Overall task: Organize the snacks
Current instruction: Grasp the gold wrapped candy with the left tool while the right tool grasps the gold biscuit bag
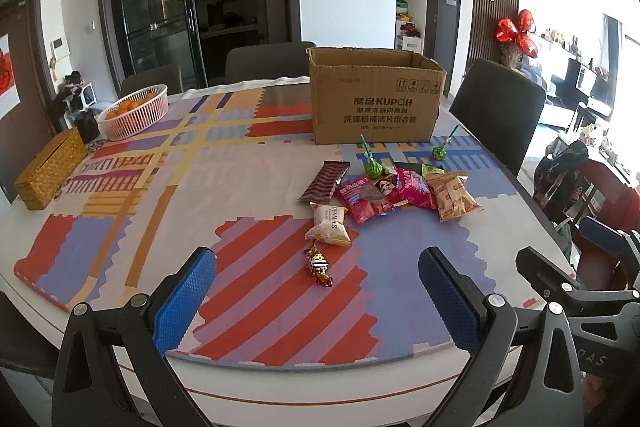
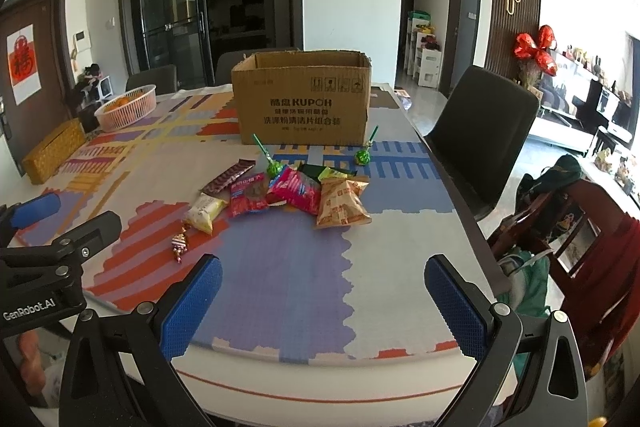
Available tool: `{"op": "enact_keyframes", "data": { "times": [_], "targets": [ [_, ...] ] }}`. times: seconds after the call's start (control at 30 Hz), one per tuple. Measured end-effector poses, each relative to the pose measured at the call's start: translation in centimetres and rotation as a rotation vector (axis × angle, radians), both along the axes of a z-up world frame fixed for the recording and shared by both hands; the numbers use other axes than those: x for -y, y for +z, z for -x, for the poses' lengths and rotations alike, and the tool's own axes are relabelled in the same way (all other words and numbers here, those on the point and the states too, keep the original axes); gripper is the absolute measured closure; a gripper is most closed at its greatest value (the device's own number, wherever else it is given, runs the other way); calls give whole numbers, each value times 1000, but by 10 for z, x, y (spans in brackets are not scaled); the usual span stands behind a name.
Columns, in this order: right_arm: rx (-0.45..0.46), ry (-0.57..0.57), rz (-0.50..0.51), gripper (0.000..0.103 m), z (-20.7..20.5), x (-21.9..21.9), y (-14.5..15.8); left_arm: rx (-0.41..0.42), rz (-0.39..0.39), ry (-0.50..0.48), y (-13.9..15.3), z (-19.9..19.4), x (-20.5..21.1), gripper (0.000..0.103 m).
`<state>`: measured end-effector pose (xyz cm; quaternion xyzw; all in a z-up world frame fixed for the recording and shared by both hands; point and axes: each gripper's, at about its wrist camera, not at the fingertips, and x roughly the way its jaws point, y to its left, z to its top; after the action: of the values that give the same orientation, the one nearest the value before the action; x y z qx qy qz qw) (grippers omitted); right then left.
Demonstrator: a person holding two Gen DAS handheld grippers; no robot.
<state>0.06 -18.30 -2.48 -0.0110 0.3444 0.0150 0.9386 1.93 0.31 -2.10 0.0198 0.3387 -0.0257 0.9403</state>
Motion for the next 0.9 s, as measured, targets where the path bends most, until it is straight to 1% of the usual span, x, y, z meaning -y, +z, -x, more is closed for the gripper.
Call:
{"op": "enact_keyframes", "data": {
  "times": [0.13, 0.2, 0.33, 0.5, 0.57, 0.67, 0.8, 0.9],
  "targets": [
    [-19, 13, -2, 1, -10, 0, -5, -18, -8, 6, -4, -9, 3, 8],
    [-30, 18, -5, 1, -16, 1, -8, -31, -10, 8, -7, -15, 5, 14],
    [-42, 18, -1, 1, -30, 4, -15, -68, -25, 16, -17, -30, 9, 21],
    [-65, 20, 10, 1, -53, 5, -27, -149, -21, 22, -36, -55, 9, 35],
    [-81, 25, 3, 1, -63, 5, -32, -180, -20, 21, -45, -65, 10, 38],
    [-103, 32, 0, 3, -79, 3, -41, -216, -10, 19, -56, -76, 9, 43],
    [-122, 32, 1, 4, -99, 0, -50, -269, 15, 23, -72, -90, 6, 55],
    [-136, 29, 12, 5, -112, -2, -56, -295, 23, 32, -81, -98, 4, 59]
  ]
}}
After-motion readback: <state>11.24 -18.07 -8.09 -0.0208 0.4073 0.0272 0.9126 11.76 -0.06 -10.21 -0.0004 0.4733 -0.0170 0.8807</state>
